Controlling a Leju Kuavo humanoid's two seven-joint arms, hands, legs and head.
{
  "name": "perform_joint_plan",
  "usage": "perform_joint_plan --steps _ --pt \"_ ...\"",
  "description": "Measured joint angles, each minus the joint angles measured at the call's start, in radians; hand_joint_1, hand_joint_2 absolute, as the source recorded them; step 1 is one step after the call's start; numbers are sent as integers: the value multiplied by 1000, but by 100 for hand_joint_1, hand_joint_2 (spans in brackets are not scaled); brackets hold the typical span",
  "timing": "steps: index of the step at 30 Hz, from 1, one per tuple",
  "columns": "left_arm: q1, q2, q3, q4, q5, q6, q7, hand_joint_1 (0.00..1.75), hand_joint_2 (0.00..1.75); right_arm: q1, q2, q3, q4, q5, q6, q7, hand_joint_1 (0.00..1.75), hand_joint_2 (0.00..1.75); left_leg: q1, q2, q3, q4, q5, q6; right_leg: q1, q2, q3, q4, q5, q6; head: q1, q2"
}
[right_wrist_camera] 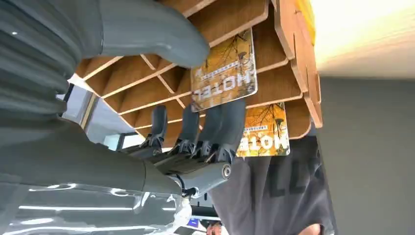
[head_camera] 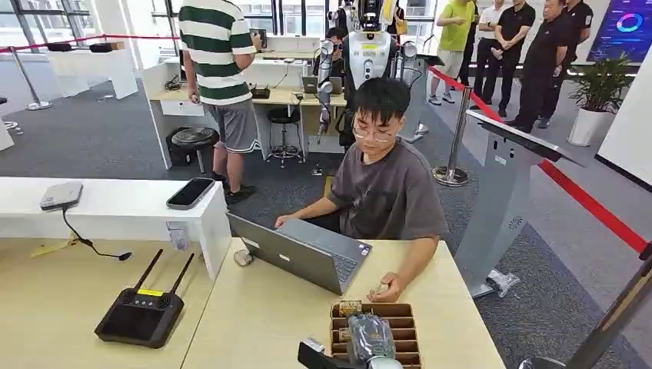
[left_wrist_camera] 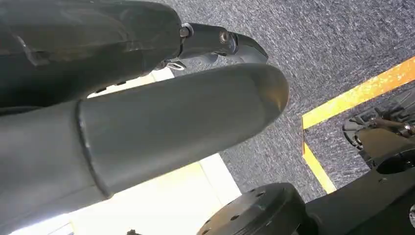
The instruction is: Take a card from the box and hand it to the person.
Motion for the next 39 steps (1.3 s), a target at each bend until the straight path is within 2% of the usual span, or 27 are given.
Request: perform_joint_plan --steps 2,6,14,19,26,34,39 --pt "0 0 0 0 0 0 0 0 0 0 0 5 4 0 3 1 106 175 0 0 0 0 0 0 0 0 0 0 0 0 0 0" --pt "-1 0 0 0 0 0 0 0 0 0 2 8 11 1 3 1 124 175 0 0 0 0 0 0 0 0 0 0 0 0 0 0" --pt "-1 0 0 0 0 -1 0 0 0 0 5 13 19 -8 -5 -4 140 175 0 0 0 0 0 0 0 0 0 0 0 0 0 0" --pt "-1 0 0 0 0 -1 -3 0 0 0 5 13 19 -24 -19 -23 140 175 0 0 0 0 0 0 0 0 0 0 0 0 0 0" --pt "-1 0 0 0 0 -1 -3 0 0 0 5 13 19 -24 -21 -24 147 175 0 0 0 0 0 0 0 0 0 0 0 0 0 0" --pt "-1 0 0 0 2 0 -3 0 0 0 5 12 17 -35 -32 -26 143 175 0 0 0 0 0 0 0 0 0 0 0 0 0 0" --pt "0 0 0 0 3 1 -3 0 0 0 5 13 0 -13 -39 -21 147 175 0 0 0 0 0 0 0 0 0 0 0 0 0 0"
